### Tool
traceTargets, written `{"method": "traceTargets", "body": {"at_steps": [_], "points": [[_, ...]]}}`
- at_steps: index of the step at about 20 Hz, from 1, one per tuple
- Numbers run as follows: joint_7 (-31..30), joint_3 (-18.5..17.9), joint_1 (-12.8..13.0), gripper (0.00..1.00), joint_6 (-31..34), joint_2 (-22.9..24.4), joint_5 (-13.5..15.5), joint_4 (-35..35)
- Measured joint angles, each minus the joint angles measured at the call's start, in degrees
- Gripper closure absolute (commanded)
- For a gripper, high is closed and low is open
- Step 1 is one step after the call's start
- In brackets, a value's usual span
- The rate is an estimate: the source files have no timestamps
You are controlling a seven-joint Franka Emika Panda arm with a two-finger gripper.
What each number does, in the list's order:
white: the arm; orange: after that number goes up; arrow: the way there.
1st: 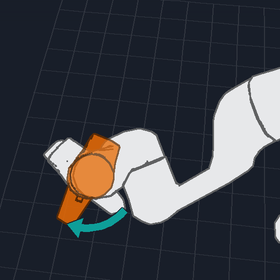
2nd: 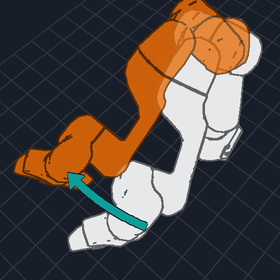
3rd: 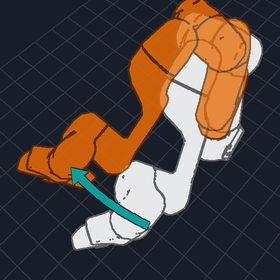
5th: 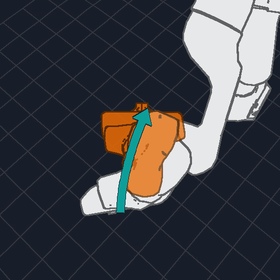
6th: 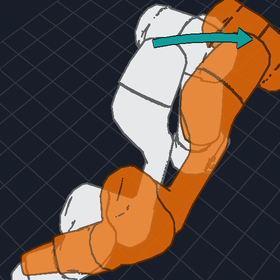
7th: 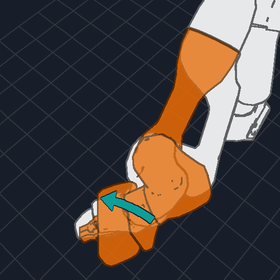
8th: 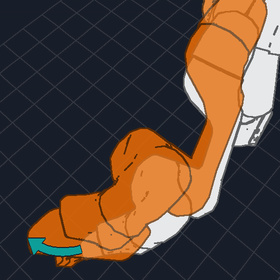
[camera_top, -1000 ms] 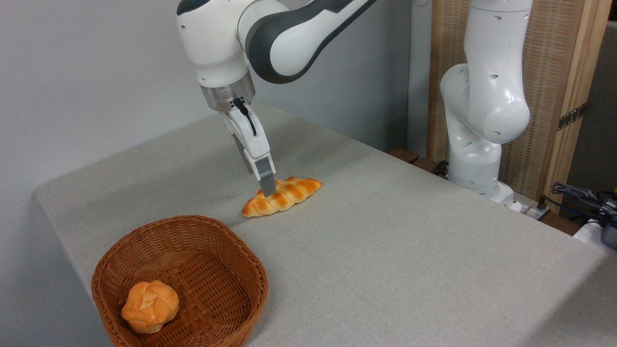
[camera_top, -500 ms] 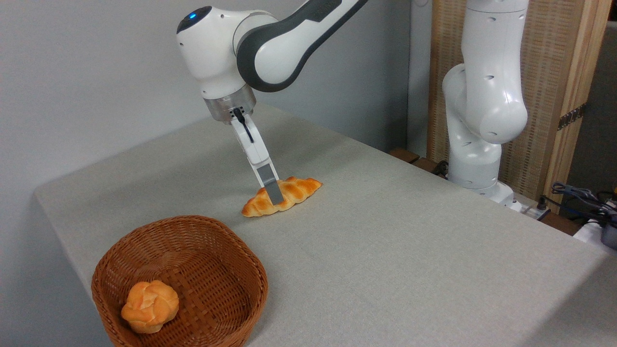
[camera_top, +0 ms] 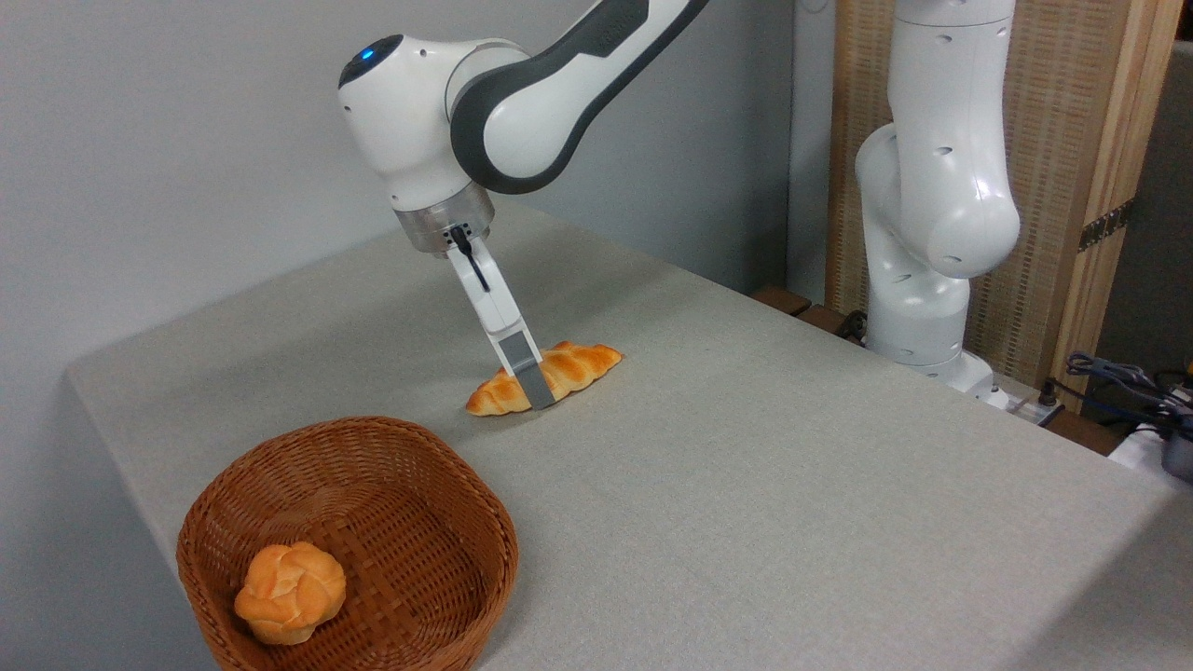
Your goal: Put bread into the basket
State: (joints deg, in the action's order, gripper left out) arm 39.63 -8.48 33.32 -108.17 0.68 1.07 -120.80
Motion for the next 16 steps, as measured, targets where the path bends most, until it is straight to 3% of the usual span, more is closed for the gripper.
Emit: {"method": "traceTargets", "body": {"at_steps": [2,13,16], "points": [[-0.29,0.0,0.0,0.59,0.0,0.0,-0.19,0.02],[-2.95,0.85,0.02,0.61,0.0,0.01,-1.02,0.11],[-3.26,0.78,-0.15,0.68,-0.03,0.31,-1.02,0.59]]}}
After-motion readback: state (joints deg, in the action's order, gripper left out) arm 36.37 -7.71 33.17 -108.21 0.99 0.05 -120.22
